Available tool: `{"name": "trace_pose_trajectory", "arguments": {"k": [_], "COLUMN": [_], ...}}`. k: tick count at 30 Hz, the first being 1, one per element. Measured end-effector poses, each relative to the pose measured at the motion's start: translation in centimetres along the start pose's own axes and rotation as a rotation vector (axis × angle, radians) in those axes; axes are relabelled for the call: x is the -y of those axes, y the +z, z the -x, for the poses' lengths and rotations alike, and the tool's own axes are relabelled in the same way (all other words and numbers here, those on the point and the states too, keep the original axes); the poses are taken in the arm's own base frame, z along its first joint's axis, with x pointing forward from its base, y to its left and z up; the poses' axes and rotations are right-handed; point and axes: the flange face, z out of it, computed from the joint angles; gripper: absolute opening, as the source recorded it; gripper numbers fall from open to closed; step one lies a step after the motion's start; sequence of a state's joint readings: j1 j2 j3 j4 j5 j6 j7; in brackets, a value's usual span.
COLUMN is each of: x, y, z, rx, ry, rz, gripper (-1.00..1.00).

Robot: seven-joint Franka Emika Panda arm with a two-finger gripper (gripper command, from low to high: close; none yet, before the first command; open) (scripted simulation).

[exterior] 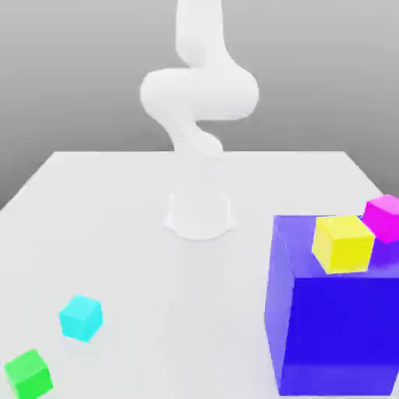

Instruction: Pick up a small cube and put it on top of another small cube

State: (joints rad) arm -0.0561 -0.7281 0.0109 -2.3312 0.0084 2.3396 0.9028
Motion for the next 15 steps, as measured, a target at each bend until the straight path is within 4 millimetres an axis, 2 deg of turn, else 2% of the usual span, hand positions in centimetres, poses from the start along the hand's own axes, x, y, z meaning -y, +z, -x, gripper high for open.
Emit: {"name": "trace_pose_trajectory", "arguments": {"k": [4, 7, 11, 15], "x": [-3.0, -6.0, -10.8, -16.3], "y": [7.4, 12.4, 18.4, 23.6], "z": [-1.3, -1.9, -2.3, -2.0], "rx": [0.016, 0.019, 0.011, -0.009], "ry": [0.232, 0.403, 0.632, 0.862], "rz": [0.115, 0.198, 0.308, 0.418], "gripper": [0.0, 0.0, 0.0, 0.0]}}
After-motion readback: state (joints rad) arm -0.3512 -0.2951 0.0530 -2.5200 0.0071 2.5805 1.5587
